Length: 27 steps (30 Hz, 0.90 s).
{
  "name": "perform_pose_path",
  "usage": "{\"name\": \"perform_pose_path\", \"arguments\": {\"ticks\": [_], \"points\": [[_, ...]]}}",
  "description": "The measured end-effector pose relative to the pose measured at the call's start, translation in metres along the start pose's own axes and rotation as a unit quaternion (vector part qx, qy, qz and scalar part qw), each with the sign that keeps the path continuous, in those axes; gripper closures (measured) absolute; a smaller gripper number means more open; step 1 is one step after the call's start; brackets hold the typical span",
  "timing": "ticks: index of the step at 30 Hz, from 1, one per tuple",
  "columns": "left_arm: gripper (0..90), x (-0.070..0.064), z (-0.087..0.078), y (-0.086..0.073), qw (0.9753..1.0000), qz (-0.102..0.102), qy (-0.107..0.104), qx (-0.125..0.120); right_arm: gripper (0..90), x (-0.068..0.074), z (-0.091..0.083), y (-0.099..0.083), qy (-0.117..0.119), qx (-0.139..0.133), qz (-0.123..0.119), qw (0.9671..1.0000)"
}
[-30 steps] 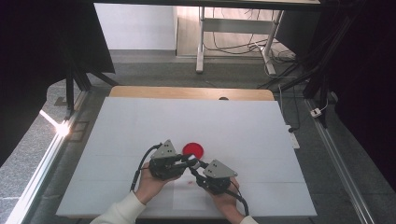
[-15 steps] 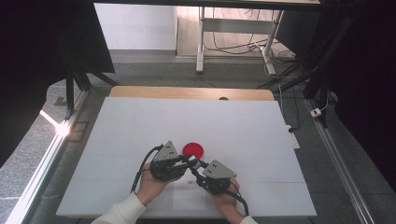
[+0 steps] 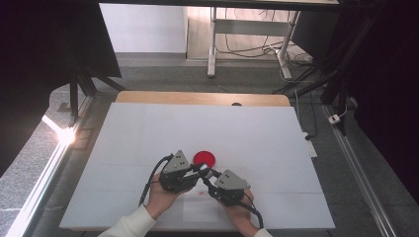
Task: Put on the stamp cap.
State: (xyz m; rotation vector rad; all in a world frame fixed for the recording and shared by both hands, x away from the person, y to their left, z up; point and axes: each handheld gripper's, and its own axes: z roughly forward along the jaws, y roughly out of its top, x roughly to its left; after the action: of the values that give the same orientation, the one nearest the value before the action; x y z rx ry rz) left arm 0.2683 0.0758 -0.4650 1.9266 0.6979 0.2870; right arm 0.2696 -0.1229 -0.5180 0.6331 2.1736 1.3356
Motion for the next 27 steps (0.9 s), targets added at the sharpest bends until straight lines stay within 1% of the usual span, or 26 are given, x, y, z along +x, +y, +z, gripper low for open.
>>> {"name": "perform_pose_path", "arguments": {"ticks": [1, 4, 7, 13, 18, 19, 21, 27], "points": [[75.8, -0.0001, 0.0005, -0.0003, 1.0, 0.001, 0.0, 0.002, 64.1, 0.0003, 0.0001, -0.0001, -0.001, -0.003, 0.001, 1.0], [75.8, 0.0007, 0.0018, -0.0012, 1.0, -0.001, -0.002, 0.005, 64.1, 0.0001, 0.0005, -0.0005, 0.0, 0.002, -0.002, 1.0], [75.8, 0.0016, 0.0018, -0.0018, 1.0, -0.004, -0.003, 0.003, 64.1, 0.0002, 0.0007, -0.0009, -0.002, 0.002, -0.003, 1.0], [75.9, 0.0008, 0.0025, -0.0022, 1.0, -0.002, -0.004, 0.006, 64.2, 0.0015, -0.0004, -0.0006, -0.013, 0.002, -0.013, 0.9998], [76.0, 0.0018, 0.0018, -0.0021, 0.9999, -0.003, -0.009, 0.009, 64.3, 0.0031, -0.0005, -0.0007, -0.02, 0.005, -0.028, 0.9994], [76.0, 0.0019, 0.0014, -0.0018, 0.9999, -0.002, -0.009, 0.01, 64.3, 0.0035, -0.0007, -0.0008, -0.021, 0.005, -0.037, 0.9991], [76.1, 0.0018, 0.0005, -0.0014, 0.9999, -0.002, -0.01, 0.011, 64.3, 0.0039, -0.0012, -0.0006, -0.022, 0.006, -0.047, 0.9986], [76.2, 0.002, -0.0002, -0.0008, 0.9998, -0.003, -0.01, 0.018, 64.3, 0.0054, -0.0011, -0.0008, -0.028, 0.008, -0.057, 0.9979]]}}
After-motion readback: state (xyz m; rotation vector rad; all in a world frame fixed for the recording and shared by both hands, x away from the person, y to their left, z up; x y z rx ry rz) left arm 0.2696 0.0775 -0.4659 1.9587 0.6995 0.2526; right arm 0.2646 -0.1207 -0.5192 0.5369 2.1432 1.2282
